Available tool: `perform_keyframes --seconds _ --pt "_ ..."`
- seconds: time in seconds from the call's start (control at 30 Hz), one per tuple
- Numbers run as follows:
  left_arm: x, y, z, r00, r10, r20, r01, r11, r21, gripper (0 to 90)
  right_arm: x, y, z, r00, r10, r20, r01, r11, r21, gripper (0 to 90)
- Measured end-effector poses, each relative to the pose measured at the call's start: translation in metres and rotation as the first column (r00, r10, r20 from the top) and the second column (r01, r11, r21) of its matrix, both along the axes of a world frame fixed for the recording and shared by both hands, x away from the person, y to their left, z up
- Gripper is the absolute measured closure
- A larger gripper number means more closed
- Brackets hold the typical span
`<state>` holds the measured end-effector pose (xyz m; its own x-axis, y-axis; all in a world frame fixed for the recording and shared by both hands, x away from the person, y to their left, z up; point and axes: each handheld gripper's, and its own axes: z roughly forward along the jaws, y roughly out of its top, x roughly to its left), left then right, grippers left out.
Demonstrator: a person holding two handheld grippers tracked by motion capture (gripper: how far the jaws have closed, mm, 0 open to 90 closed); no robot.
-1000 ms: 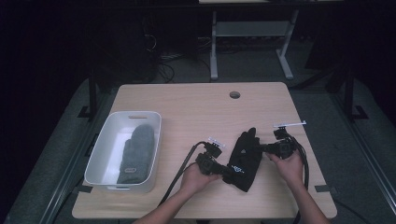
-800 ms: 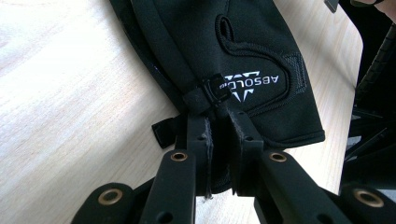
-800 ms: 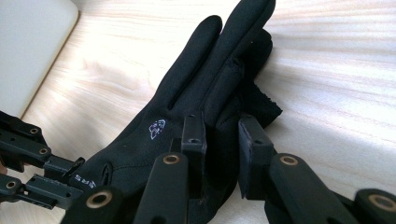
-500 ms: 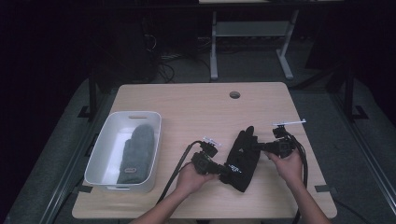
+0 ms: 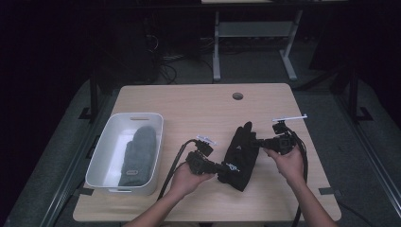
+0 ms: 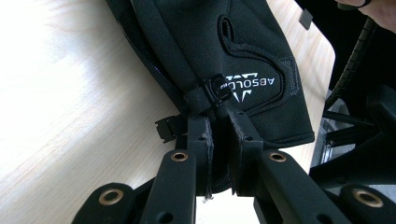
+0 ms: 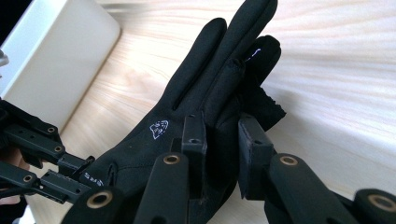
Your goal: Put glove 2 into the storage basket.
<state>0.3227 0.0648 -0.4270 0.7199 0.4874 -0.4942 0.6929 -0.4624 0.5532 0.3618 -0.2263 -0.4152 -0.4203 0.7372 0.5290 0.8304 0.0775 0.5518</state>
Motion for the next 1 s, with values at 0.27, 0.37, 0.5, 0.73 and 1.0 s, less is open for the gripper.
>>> perform_keyframes --seconds 0.27,0.37,0.5,0.73,1.0 --pt "-0.002 0.011 0.015 0.9997 0.007 0.024 -0.007 1.0000 -0.003 81.1 0.002 0.010 0.015 0.9999 0.015 0.007 -0.015 1.000 0.005 75.4" --pt "-0.002 0.014 0.018 0.9996 0.007 0.029 -0.007 1.0000 -0.003 81.0 0.004 0.013 0.019 0.9996 0.023 0.015 -0.023 1.000 0.006 75.5" --pt "-0.003 0.020 0.025 0.9992 0.011 0.040 -0.011 0.9999 -0.007 81.1 0.006 0.018 0.025 0.9991 0.035 0.022 -0.035 0.999 0.007 75.4" --pt "-0.003 0.030 0.035 0.9983 0.018 0.056 -0.017 0.9998 -0.013 81.1 0.010 0.027 0.033 0.9984 0.049 0.028 -0.049 0.999 0.019 75.4" --pt "-0.005 0.041 0.047 0.9964 0.027 0.080 -0.026 0.9995 -0.014 81.1 0.014 0.036 0.042 0.9973 0.067 0.030 -0.068 0.997 0.035 75.4"
